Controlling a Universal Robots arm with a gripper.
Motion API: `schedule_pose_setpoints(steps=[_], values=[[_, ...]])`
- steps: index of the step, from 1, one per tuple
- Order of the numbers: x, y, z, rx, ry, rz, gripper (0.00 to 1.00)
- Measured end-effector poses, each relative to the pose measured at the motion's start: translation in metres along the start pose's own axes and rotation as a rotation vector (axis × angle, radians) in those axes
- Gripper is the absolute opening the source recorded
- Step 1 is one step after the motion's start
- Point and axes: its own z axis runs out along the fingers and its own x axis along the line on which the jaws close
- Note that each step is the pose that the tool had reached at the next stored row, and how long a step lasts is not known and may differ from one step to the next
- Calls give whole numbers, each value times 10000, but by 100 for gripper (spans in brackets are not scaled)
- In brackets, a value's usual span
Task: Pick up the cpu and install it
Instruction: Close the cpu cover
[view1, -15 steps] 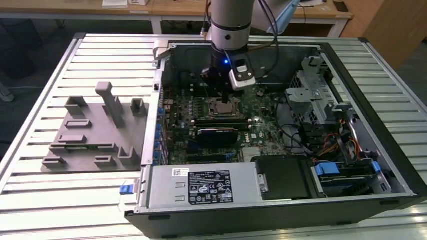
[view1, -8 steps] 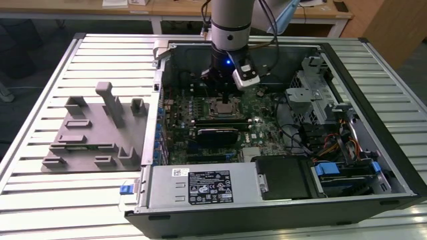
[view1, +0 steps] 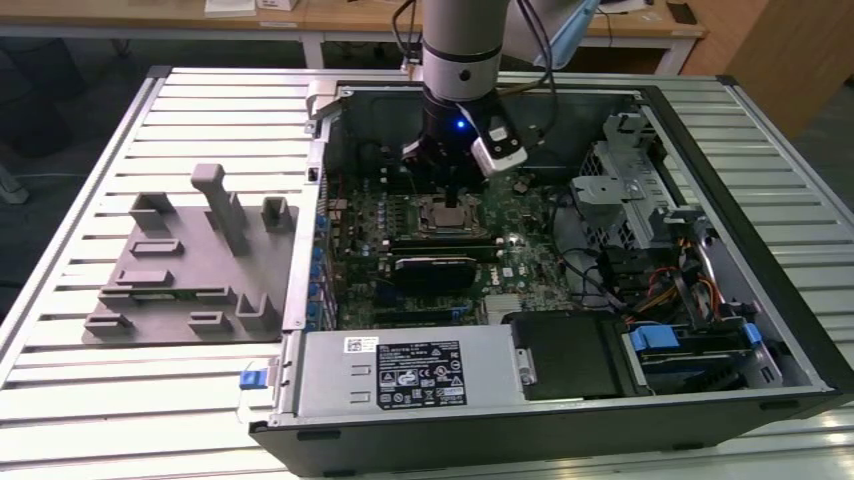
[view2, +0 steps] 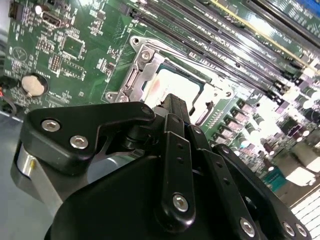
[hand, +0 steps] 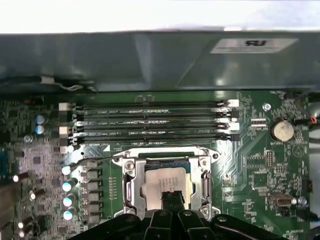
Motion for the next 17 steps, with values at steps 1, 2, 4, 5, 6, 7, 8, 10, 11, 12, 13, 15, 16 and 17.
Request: schedule_pose_setpoints(steps=[1, 2, 4, 5, 6, 7, 8, 10, 11, 12, 13, 15, 16, 17], values=[[0, 0, 0, 0, 0, -116, 11], [0, 0, 0, -1, 0, -187, 11], [0, 0, 0, -3, 0, -213, 11], [0, 0, 1, -4, 0, -217, 11], [0, 0, 0, -4, 0, -221, 11], [0, 0, 0, -3, 0, -223, 11], [0, 0, 1, -4, -1, -222, 11], [2, 0, 6, -5, -1, -223, 11], [3, 0, 8, -4, 0, -223, 11], [5, 0, 12, -4, -1, -222, 11], [10, 0, 15, -3, 0, -222, 11], [26, -1, 21, -3, 0, -222, 11], [35, -1, 25, -4, 0, -223, 11], [43, -1, 30, -4, -1, -223, 11]])
